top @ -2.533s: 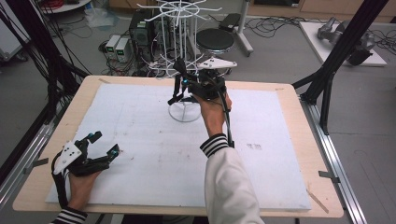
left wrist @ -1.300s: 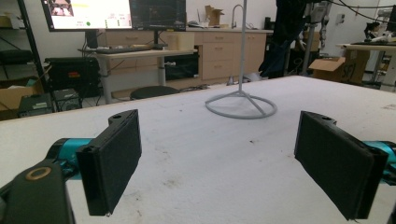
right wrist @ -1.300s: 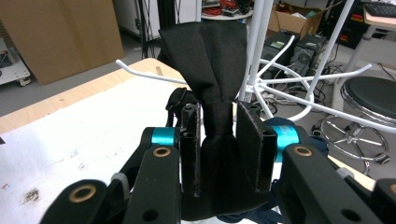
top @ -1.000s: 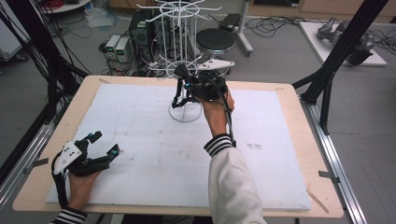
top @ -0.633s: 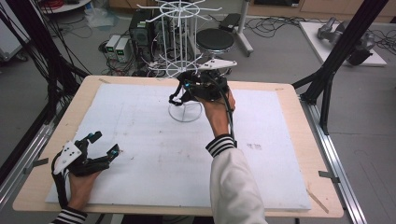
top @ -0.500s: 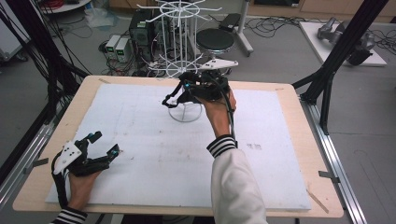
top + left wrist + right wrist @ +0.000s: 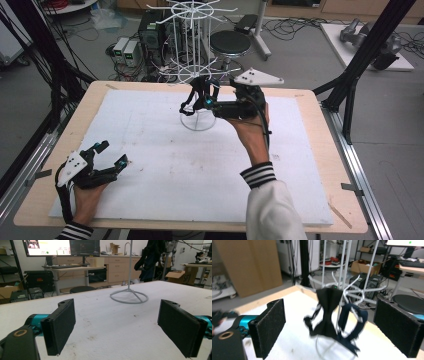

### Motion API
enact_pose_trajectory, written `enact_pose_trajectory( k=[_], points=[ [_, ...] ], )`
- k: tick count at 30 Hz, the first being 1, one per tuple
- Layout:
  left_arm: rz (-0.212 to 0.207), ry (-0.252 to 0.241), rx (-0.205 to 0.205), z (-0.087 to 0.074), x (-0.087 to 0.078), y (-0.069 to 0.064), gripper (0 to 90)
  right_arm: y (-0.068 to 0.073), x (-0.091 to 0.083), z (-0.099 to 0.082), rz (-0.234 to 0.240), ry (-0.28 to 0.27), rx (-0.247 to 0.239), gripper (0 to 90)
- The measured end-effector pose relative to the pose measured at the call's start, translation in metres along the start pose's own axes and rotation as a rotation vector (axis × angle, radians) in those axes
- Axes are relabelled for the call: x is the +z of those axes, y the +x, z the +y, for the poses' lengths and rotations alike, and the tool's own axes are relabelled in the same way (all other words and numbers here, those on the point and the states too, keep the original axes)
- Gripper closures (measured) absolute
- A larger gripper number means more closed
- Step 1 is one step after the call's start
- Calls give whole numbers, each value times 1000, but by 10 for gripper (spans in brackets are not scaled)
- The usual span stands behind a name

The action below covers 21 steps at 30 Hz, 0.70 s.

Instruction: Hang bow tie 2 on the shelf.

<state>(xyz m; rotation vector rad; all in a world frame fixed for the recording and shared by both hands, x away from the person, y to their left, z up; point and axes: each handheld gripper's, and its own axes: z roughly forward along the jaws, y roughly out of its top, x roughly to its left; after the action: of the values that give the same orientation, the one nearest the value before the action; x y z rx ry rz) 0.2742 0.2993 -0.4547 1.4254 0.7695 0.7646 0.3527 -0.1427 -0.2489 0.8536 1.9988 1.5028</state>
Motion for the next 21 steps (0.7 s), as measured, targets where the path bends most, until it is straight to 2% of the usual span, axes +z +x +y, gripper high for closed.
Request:
enact_pose_trajectory(
  k=[1, 2, 6, 10, 13, 16, 18, 21],
  points=[
    [0, 1, 1, 0, 0, 0, 152, 0, -7, -4, -3, 2, -11, 75],
    [1, 2, -1, 0, 0, 0, 152, 0, -14, -9, -6, -4, -19, 13],
    [3, 1, 1, 0, 0, -1, 152, -4, -46, -35, -30, -28, -9, 10],
    [4, 2, 2, 0, 0, -1, 151, -7, -73, -69, -44, -32, 9, 9],
    [5, 4, 3, 0, 1, -1, 151, -10, -89, -98, -61, -41, -3, 9],
    [6, 6, 5, 0, 1, -1, 151, -13, -101, -125, -74, -53, 14, 9],
    [7, 6, 6, 0, 0, -1, 151, -15, -108, -142, -74, -76, 34, 10],
    [9, 6, 7, 0, 0, -1, 151, -17, -117, -163, -106, -112, 39, 10]
  ],
)
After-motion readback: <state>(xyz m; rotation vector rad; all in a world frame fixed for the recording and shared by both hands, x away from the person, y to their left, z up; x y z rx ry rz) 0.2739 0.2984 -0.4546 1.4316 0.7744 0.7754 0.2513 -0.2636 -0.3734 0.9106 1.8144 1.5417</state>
